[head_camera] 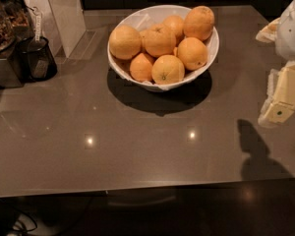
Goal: Pick orange from white bowl
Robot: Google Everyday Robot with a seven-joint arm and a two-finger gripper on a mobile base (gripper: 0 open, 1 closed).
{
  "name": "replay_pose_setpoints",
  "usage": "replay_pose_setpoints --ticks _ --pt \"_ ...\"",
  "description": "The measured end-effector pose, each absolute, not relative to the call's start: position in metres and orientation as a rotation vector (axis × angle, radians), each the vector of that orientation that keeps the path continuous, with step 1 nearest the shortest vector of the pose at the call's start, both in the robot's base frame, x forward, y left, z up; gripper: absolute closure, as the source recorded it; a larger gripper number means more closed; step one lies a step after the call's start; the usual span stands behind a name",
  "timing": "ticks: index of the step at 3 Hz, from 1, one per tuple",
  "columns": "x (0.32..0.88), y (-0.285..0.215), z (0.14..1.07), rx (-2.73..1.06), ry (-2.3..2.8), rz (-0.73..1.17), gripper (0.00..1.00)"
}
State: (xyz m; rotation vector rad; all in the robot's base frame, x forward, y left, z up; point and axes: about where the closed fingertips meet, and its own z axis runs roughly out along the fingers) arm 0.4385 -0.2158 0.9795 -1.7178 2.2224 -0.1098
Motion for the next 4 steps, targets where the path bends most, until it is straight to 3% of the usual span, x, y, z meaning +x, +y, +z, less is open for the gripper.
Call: replay_pose_setpoints --ticks 2,4 --pt "0.445 -0.212 0.982 -1.696 2.218 -0.104 0.0" --pt "0.526 -0.158 0.996 -1.719 2.086 0.01 0.0"
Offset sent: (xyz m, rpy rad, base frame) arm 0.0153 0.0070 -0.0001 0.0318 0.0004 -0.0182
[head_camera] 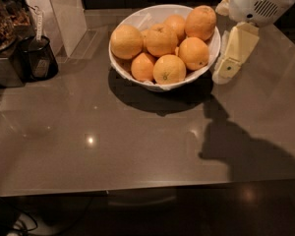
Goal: Pick orange from white bowl
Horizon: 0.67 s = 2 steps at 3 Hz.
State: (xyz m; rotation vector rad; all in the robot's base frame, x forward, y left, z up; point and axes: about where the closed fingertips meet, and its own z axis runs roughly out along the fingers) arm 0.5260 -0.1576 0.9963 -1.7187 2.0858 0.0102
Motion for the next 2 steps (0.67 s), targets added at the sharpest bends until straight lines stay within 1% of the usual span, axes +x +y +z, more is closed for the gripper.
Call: replay_pose_setpoints --ticks 1,2 --pt "0.5654 -0.1213 0.9975 -1.744 2.007 0.067 0.0" --pt "0.5656 -0.1212 0.9974 -1.742 2.007 0.067 0.0"
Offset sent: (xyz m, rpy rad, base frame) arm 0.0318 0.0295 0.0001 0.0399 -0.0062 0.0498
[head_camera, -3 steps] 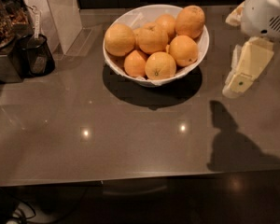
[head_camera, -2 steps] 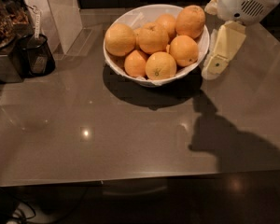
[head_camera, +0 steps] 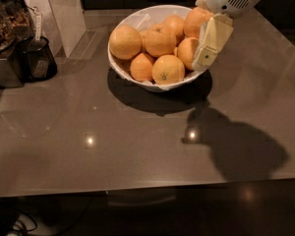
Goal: Pick orange from white bowl
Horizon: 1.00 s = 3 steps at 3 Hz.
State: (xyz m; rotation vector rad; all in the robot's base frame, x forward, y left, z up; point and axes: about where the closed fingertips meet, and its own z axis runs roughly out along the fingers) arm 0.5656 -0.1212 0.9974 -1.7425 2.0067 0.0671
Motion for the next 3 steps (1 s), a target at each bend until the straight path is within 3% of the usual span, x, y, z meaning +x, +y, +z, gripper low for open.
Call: replay_pose_setpoints --ticks 3 --pt "0.619 0.0 1.0 -1.871 1.782 0.239 0.0"
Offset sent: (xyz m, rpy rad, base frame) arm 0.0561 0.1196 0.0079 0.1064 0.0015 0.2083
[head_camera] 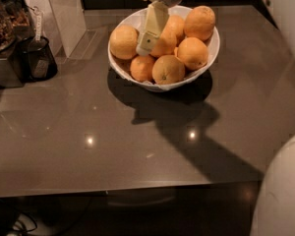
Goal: Pick orange from white bowl
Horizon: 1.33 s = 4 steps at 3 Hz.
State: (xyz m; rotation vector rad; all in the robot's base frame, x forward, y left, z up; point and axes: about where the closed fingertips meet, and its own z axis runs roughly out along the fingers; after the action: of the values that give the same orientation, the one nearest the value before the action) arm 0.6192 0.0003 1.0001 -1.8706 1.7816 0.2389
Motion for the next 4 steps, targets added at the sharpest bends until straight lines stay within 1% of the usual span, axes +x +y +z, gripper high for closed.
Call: replay_pose_setpoints --ticks 1,2,3,4 --pt "0.621 0.004 1.001 -1.871 1.775 0.24 0.0" --pt "0.634 0.007 0.993 -1.825 1.774 0.249 0.0" --pt "0.674 0.042 0.972 -1.837 1.687 0.289 0.0" --pt "0.674 0.042 0.971 -1.837 1.687 0.29 0.0"
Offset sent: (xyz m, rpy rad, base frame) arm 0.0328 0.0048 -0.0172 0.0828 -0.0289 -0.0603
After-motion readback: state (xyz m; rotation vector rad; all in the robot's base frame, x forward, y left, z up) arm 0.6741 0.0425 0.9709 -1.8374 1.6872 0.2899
